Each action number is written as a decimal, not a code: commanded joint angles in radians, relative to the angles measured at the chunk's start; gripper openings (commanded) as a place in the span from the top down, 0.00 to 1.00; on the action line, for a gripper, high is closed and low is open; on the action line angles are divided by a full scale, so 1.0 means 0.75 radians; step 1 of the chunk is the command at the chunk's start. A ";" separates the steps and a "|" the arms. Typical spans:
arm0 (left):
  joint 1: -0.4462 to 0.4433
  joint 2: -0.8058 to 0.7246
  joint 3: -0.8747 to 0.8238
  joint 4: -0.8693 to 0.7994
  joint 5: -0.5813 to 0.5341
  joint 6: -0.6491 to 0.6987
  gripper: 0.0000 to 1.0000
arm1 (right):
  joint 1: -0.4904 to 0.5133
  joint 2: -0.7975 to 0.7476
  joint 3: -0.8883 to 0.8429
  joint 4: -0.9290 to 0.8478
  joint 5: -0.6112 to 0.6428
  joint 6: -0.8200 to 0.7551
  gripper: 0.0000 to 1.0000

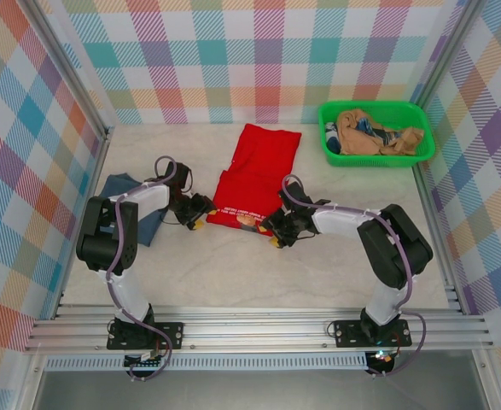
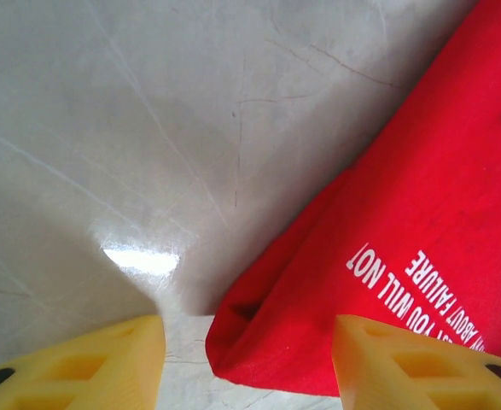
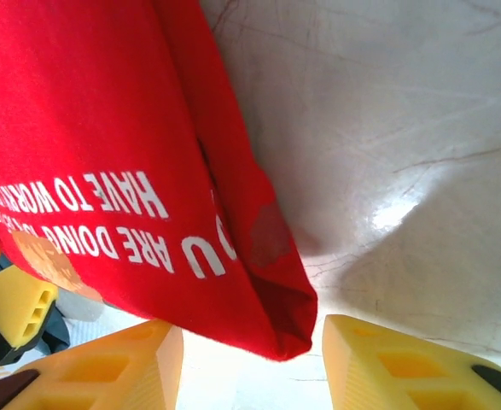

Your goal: Fold and stack the t-shirts

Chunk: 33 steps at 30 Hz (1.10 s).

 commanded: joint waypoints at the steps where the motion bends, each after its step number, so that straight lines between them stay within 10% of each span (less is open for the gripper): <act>1: -0.009 -0.047 0.003 0.007 -0.003 0.008 0.45 | -0.007 0.049 0.035 -0.022 0.052 -0.051 0.57; 11: -0.012 -0.098 -0.047 0.036 0.025 0.023 0.44 | -0.017 0.132 0.127 -0.171 0.137 -0.170 1.00; 33: -0.327 -0.398 -0.432 0.206 0.018 -0.240 0.46 | -0.109 -0.216 -0.192 -0.359 -0.039 -0.239 1.00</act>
